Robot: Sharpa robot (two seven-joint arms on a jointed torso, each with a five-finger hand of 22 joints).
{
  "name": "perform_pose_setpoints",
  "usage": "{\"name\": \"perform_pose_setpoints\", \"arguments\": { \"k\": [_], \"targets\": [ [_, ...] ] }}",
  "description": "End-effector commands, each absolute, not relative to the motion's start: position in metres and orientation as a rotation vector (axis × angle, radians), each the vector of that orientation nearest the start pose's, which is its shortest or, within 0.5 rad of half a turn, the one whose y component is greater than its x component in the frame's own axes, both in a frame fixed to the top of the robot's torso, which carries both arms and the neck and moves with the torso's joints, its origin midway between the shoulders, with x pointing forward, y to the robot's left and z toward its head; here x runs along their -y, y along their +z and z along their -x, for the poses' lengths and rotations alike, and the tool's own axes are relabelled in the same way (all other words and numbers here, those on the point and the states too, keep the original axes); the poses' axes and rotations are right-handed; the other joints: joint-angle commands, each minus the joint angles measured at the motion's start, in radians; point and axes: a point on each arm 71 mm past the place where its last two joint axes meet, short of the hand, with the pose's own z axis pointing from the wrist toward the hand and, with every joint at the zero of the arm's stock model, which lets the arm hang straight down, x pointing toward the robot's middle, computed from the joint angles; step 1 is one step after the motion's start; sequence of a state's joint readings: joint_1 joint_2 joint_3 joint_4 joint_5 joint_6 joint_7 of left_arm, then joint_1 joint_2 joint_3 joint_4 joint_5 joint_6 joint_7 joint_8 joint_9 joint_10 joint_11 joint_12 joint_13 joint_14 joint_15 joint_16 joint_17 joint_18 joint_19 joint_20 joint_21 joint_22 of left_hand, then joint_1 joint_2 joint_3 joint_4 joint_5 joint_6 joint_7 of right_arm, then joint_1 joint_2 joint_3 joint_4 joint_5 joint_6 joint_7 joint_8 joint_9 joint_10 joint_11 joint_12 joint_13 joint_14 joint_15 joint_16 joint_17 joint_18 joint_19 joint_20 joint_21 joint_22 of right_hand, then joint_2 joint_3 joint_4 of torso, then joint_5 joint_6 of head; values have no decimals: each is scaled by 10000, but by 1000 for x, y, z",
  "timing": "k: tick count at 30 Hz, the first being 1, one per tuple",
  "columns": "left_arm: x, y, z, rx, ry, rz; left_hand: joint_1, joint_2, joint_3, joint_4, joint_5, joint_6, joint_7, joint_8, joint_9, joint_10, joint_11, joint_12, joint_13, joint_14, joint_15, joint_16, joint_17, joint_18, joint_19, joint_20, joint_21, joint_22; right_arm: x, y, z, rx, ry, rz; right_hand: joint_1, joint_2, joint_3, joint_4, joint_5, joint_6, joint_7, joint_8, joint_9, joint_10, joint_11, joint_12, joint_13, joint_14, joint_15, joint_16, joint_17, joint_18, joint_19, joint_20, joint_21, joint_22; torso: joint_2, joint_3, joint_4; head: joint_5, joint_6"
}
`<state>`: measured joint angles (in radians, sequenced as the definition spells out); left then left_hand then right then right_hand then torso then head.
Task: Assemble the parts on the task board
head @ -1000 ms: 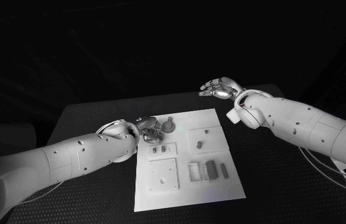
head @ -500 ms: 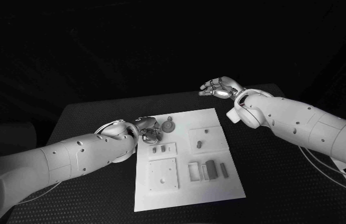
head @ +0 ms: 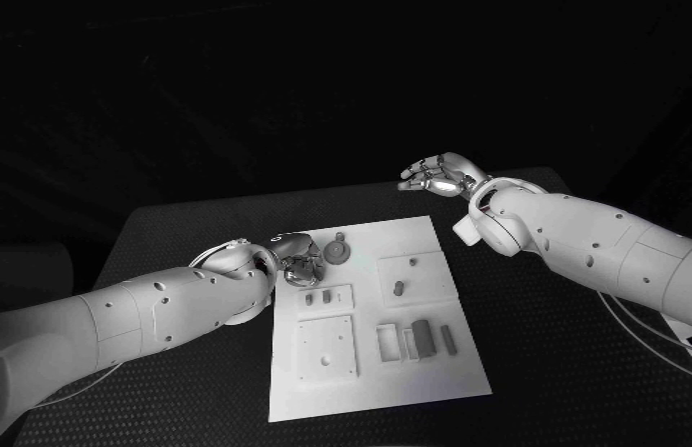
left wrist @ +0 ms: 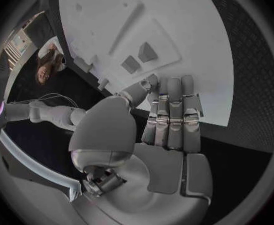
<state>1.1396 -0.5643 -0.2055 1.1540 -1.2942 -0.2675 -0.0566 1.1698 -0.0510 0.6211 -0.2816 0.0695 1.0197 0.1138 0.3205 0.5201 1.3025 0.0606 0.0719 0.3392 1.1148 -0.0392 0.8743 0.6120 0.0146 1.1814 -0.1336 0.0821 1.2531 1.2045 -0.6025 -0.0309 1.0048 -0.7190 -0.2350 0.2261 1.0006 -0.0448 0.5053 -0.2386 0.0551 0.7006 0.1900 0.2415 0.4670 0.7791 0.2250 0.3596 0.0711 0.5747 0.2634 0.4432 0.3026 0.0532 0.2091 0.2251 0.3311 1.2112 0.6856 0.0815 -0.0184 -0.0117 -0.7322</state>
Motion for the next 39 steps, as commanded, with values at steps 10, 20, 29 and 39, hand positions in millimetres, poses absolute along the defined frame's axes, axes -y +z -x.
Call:
{"name": "perform_pose_setpoints", "arguments": {
  "k": [10,20,29,39],
  "targets": [
    [-167,-299,-504,-19554,-6037,-959,53,-273,-89,-73,-20,-193,130,-126,-57,-130,101,-57,-48,-175,64,26,-70,-92,-101,12,-112,51,230,-205,-569,-16484,10110,-4752,-14,-108,-12,50,-53,-79,447,71,-16,-9,10,-30,-15,-64,-7,-42,15,-148,-15,3,-44,21,-6,12,-4,-5,-1],
    [-169,-298,-504,-19401,-6008,-865,123,-557,-186,-67,-21,-947,472,-519,-244,-290,167,-46,-81,-337,130,55,-100,-82,-220,76,-142,80,231,-206,-569,-16491,10099,-4758,-10,-112,-11,48,-52,-81,446,72,-19,-10,10,-30,-16,-65,-7,-44,17,-148,-16,2,-49,25,0,10,-6,-8,6],
    [-171,-297,-505,-19239,-5927,-705,144,-613,-214,-59,-19,-1232,577,-637,-308,-372,199,-39,-96,-404,159,91,-120,-68,-270,107,-142,97,232,-206,-569,-16497,10063,-4759,-4,-115,-9,44,-52,-82,444,75,-22,-11,10,-31,-16,-66,-7,-45,19,-147,-17,1,-54,29,-3,6,-1,-12,16],
    [-190,-296,-509,-19093,-5625,-302,165,-661,-224,-61,-19,-1361,613,-676,-331,-440,221,-49,-108,-434,175,115,-136,-58,-289,123,-141,107,235,-207,-568,-16798,9813,-4409,297,-69,107,-184,-51,-54,404,125,-43,4,1,-19,-12,-11,-27,-22,57,-82,113,-40,-43,79,-6,3,-1,-21,62]
  ]
}}
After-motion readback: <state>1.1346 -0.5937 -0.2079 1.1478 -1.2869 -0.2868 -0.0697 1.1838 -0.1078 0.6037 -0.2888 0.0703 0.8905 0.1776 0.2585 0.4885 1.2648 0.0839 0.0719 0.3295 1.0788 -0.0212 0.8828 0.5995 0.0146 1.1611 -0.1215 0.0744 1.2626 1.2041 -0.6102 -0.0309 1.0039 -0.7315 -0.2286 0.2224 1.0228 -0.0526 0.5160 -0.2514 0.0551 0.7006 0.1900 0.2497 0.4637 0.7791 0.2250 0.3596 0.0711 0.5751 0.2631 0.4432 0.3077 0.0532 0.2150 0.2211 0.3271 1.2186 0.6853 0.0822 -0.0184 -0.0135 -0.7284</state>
